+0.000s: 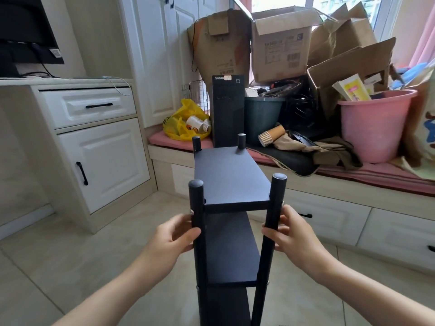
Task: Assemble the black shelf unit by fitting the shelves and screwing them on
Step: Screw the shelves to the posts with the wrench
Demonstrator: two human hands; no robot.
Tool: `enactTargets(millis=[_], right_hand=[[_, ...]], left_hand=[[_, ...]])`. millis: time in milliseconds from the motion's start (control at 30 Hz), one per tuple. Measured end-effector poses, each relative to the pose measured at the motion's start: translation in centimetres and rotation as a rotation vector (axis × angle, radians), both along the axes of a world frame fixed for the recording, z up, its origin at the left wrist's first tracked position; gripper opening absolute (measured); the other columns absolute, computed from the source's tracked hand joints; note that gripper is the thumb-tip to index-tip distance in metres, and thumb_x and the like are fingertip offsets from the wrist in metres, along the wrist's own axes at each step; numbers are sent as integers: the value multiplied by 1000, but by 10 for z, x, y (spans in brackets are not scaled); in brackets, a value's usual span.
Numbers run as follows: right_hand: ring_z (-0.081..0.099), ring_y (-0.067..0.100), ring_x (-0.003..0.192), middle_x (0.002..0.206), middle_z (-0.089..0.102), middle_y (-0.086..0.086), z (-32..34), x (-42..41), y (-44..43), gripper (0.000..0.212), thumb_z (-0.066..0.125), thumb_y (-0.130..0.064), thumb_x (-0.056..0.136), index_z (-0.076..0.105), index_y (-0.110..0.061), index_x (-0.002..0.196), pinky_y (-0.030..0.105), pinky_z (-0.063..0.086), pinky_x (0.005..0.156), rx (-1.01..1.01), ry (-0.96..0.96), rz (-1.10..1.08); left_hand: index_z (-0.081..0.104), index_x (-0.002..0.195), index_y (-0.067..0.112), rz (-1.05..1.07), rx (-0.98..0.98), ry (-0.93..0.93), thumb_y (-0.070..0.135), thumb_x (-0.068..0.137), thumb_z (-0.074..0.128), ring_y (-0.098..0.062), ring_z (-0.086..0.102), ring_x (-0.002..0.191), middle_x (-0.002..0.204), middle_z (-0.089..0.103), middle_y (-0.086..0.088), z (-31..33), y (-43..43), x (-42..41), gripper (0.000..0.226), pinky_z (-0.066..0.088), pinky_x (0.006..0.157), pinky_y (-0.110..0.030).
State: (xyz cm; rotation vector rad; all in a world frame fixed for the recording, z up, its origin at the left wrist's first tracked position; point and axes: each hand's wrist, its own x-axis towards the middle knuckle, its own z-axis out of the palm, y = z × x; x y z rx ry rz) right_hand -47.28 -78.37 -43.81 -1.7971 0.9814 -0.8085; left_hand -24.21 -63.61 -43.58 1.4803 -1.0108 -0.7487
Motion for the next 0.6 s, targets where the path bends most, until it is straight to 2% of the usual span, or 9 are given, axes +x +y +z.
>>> enactTargets(millis=[100,200,267,367,533,600], right_hand=[[71,14,86,95,70,0,1,-1,1,19,72,-11,88,59,-20,98,46,59,82,-1,-5,-7],[71,15,88,95,71,0,3,-1,2,20,73,-10,86,61,-20,99,44,59,85,4,11,-4],[71,11,87,96,71,-2,0,-2,4,22,73,-9,85,62,-21,100,38,59,84,-12,58,4],[68,5,85,96,69,-7,-8,-4,5,22,73,-11,85,61,-24,98,21,55,74,-40,187,9],[68,6,82,98,67,-8,-19,-6,6,18,68,-13,91,61,-26,101,25,56,74,-29,219,22],[68,1,79,99,67,-9,-20,-7,5,21,66,-12,92,60,-30,99,14,50,68,-63,214,25]], left_hand=[[70,113,23,-98,190,-61,3,97,64,-10,71,106,108,77,11,-8,-3,9,26,58,91,-28],[70,112,22,-142,306,-130,3,93,68,-5,70,104,107,77,12,-11,-8,12,27,55,99,-31],[71,112,21,-163,335,-126,6,92,70,-6,71,105,106,77,10,-14,-9,13,25,53,101,-31],[74,110,22,-183,348,-91,8,91,73,-10,71,106,107,77,5,-16,-9,16,23,54,100,-30],[75,108,20,-176,336,-66,8,92,72,-12,72,104,105,78,1,-17,-9,16,20,54,102,-37],[74,108,18,-176,321,-62,6,92,71,-14,72,104,103,77,-2,-16,-10,15,20,54,101,-39]])
